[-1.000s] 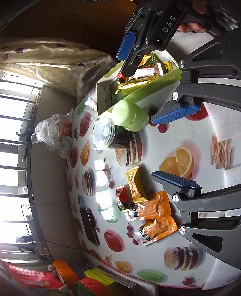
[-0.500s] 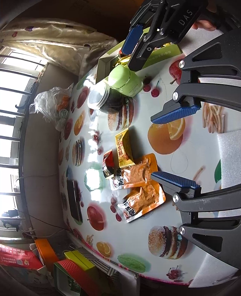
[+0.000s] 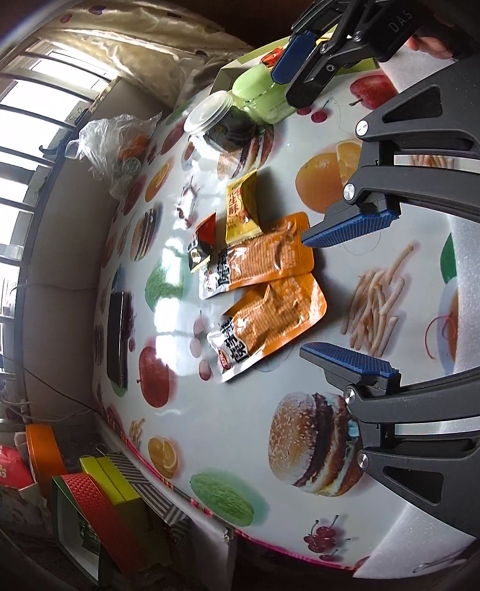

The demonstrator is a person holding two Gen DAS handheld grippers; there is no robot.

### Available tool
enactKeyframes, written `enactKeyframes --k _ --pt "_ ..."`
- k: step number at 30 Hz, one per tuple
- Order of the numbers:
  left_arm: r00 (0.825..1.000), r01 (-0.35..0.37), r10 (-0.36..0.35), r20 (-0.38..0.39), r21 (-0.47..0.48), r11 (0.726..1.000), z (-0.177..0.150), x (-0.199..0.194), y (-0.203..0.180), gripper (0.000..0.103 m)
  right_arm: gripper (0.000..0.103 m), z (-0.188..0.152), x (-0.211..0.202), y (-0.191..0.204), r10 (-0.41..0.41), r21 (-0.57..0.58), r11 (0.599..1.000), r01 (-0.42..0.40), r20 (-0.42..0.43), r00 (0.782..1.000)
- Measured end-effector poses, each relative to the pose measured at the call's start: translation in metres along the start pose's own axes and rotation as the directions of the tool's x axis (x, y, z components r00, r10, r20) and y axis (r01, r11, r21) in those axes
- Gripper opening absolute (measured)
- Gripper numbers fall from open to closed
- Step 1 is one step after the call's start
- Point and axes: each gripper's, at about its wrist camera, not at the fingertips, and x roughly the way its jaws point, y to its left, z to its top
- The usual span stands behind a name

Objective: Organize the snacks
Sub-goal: 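Withdraw both open tools from the box back over the loose snacks, then lower the left tool over an orange konjac packet while the right approaches another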

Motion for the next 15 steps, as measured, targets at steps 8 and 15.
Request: enactKeyframes --k 8,15 --pt "0.999 -0.023 0.021 -0.042 -0.053 0.998 0.014 0.029 0.023 0.055 0.055 -0.001 0.015 0.006 0.005 -0.007 1.000 -0.005 -0.023 1.000" --pt "0.998 -0.030 0.025 -0.054 -0.081 0.996 0.026 0.044 0.022 0.054 0.055 -0.001 0.023 0.006 0.009 -0.002 1.000 -0.009 -0.031 0.999"
